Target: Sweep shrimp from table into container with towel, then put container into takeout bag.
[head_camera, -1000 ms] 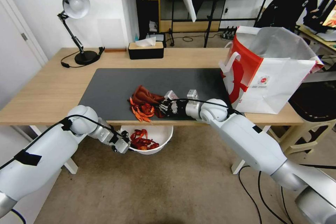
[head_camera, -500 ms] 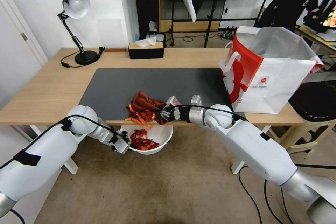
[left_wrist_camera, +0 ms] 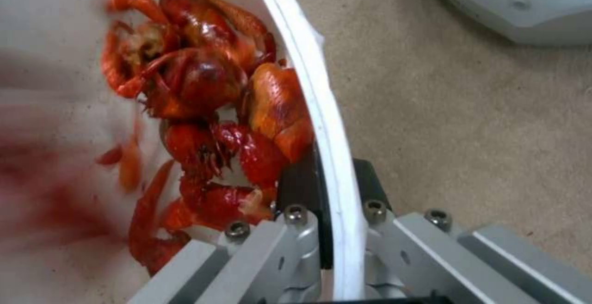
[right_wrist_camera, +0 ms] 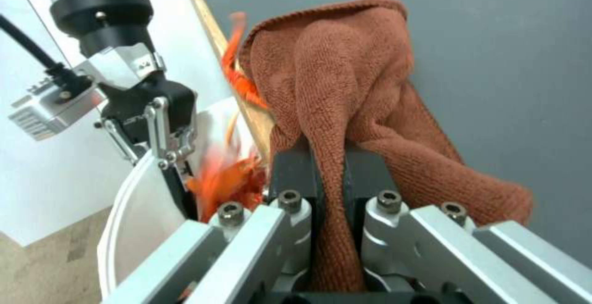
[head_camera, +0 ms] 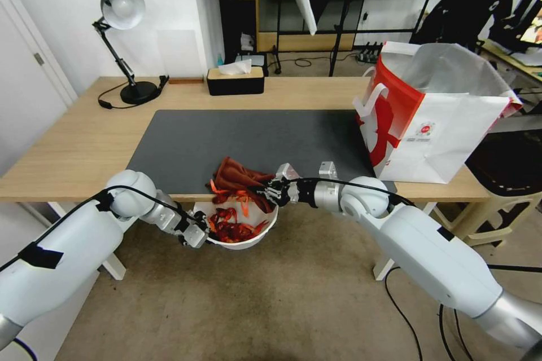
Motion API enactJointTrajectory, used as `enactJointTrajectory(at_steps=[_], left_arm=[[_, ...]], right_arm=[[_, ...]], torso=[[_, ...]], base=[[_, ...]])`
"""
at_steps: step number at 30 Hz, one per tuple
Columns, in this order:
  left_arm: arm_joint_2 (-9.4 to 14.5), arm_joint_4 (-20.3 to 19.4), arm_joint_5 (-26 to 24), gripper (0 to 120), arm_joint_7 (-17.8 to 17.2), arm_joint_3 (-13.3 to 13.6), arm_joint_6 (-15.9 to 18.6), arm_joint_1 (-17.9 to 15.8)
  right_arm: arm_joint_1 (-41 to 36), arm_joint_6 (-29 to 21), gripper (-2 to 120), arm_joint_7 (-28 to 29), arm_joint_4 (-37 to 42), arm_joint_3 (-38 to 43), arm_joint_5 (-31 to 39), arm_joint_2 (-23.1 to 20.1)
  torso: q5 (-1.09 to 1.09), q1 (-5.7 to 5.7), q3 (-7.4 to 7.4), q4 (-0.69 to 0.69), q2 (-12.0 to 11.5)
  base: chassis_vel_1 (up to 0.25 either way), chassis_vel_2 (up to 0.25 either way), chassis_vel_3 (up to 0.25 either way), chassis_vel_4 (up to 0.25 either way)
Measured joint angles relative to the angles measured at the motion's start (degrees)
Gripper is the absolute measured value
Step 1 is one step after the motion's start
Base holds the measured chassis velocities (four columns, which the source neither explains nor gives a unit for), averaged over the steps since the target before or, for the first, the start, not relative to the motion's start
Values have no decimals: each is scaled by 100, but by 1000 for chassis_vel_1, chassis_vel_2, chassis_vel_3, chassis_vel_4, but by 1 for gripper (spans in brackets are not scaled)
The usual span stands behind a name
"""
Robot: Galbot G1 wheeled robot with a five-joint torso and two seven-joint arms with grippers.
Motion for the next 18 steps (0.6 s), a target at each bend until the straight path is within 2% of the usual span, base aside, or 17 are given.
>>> enactJointTrajectory(at_steps=[18], left_arm=[[15,-44,-6,0,-18,-20,33,30]], right_arm=[[-550,31,3,-210,534,264,11,-324]], torso=[[0,0,-1,0,0]], base=[[0,0,0,0]])
